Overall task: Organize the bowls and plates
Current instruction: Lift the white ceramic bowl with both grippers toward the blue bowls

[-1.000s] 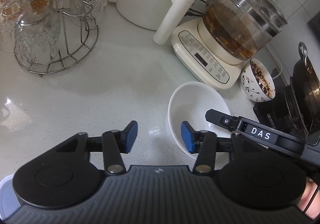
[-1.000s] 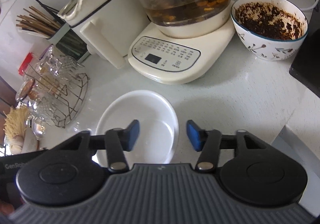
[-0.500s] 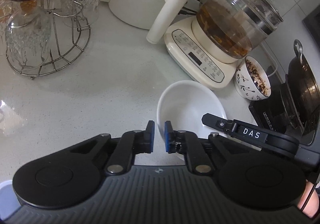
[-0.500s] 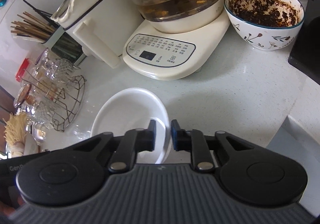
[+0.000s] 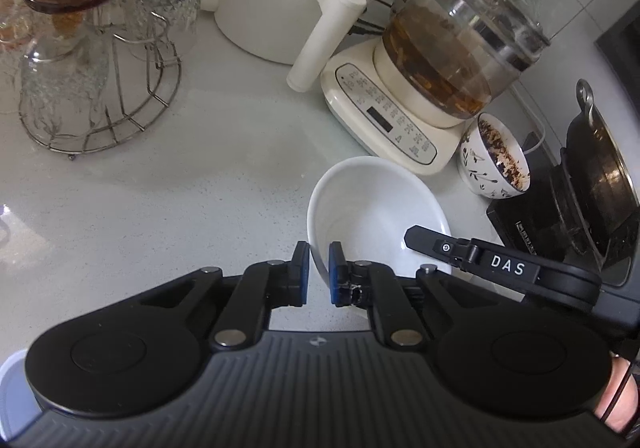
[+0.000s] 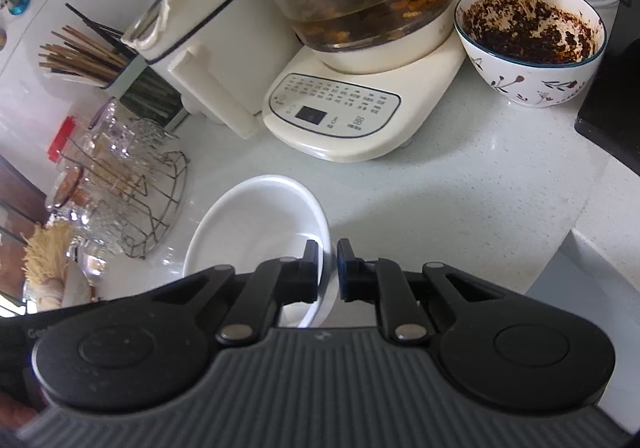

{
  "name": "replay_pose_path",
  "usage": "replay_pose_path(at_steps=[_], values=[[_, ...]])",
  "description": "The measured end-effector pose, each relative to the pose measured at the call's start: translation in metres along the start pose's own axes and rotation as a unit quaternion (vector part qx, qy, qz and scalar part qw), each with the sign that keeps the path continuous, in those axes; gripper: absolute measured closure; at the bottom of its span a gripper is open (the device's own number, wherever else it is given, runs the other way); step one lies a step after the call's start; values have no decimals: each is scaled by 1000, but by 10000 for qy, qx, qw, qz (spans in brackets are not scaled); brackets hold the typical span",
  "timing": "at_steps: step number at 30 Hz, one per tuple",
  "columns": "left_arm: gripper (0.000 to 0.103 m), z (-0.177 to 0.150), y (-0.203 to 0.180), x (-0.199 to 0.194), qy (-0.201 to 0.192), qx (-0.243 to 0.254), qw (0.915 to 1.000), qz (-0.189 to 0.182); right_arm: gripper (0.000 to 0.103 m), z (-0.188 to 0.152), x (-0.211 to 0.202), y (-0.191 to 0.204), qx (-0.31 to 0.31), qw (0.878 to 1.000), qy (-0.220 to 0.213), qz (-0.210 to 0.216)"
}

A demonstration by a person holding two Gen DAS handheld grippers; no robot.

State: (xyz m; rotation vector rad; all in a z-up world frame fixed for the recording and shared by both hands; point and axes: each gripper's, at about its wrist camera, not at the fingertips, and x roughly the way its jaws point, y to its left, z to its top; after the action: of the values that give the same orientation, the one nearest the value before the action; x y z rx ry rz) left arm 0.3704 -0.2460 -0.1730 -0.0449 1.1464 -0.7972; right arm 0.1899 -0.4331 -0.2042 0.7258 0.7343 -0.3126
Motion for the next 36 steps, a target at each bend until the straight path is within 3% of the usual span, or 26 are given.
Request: replay_pose_path(at_steps=[21, 36], values=[[91, -22, -21, -78, -447, -264, 9984, 243, 91, -7, -52, 32, -383, 9985, -81, 376], [91, -57, -6, -133, -777, -681, 9936, 458, 91, -26, -69, 66, -800, 9942, 41, 724]])
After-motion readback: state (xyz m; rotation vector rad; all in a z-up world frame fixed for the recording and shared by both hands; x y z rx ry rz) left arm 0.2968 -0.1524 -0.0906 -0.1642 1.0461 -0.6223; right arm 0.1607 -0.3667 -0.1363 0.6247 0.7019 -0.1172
